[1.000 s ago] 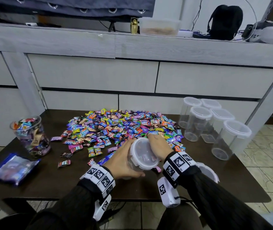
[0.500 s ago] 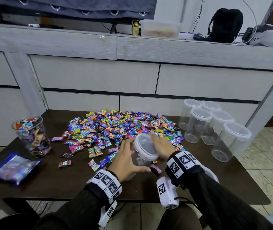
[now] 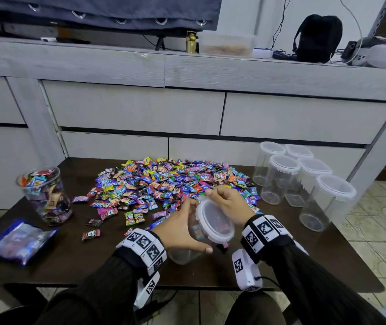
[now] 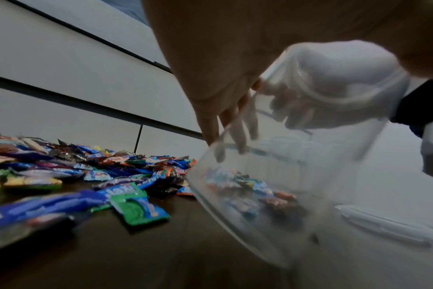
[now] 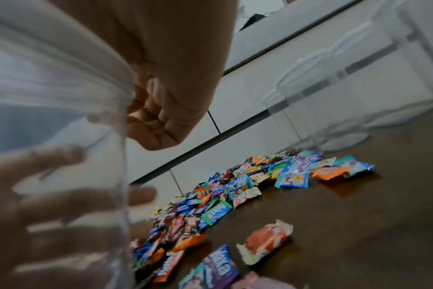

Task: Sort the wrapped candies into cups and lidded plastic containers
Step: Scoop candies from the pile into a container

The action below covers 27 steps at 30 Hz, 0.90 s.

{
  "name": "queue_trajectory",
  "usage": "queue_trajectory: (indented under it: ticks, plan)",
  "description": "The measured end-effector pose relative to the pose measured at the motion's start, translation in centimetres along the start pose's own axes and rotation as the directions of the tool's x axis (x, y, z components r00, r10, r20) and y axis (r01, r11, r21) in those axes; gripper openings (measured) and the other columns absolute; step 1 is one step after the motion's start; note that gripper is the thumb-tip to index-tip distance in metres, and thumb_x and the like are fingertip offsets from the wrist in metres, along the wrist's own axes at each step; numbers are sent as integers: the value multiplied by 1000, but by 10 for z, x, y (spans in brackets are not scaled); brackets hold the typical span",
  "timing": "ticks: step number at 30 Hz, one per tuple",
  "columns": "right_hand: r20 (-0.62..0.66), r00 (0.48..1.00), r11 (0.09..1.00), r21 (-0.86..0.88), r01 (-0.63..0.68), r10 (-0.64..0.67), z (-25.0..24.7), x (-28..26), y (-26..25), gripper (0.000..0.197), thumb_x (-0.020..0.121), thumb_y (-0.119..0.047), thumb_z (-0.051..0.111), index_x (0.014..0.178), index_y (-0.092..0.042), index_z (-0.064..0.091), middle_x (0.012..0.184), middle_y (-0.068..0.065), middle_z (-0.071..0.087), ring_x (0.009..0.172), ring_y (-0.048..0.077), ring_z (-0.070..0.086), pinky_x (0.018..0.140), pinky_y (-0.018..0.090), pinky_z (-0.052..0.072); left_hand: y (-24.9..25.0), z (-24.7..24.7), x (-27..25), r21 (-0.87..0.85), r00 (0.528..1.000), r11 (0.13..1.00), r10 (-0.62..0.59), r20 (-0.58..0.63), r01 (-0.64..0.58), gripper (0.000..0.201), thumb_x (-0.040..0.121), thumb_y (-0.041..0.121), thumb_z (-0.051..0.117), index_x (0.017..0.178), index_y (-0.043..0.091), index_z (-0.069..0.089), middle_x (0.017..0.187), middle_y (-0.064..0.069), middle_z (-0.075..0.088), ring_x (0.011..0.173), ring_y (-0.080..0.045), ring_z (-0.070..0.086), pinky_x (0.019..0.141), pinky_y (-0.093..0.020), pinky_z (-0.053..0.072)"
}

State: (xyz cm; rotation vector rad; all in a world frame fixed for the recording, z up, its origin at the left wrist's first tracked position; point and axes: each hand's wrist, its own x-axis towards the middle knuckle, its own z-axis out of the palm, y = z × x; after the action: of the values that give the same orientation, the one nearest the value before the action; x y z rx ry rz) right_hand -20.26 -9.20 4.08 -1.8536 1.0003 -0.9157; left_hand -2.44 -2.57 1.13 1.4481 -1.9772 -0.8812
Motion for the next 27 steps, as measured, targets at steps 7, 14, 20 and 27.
queue_trajectory:
  ticks: [7, 14, 20, 27]
  plan:
    - [-126, 967, 962, -134, -239, 223, -1, 5, -2, 54, 98, -51, 35, 61, -13, 45, 61, 6, 45, 59, 19, 41, 58, 30, 28, -2, 14, -3, -34, 976, 999, 2, -216, -10, 107, 41, 76, 80, 130, 60, 24, 124, 37, 41, 114, 18, 41, 95, -11, 35]
    - [-147, 877, 827, -293, -480, 457, 6, 10, 1, 72, 99, -55, 21, 119, 2, 59, 123, 23, 56, 111, 33, 54, 92, 35, 37, 8, 29, -8, 85, 933, 995, -23, -358, 57, 115, 35, 97, 57, 131, 40, 31, 127, 19, 49, 118, -5, 49, 91, -28, 44]
    - [-103, 894, 863, -235, -447, 436, 10, 7, -3, 54, 99, -49, 26, 81, -9, 57, 86, 14, 60, 79, 27, 54, 68, 31, 35, 7, 15, -6, 29, 954, 999, -35, -298, 45, 79, 43, 81, 74, 102, 45, 34, 105, 29, 51, 97, 13, 51, 70, -6, 38]
    - [-76, 887, 859, -227, -459, 455, 16, 9, -13, 53, 96, -53, 31, 72, -14, 57, 73, 7, 57, 68, 18, 52, 57, 28, 30, -5, 12, 2, -148, 980, 989, -17, -197, -12, 97, 42, 59, 89, 115, 38, 29, 115, 25, 49, 100, 23, 50, 76, 4, 36]
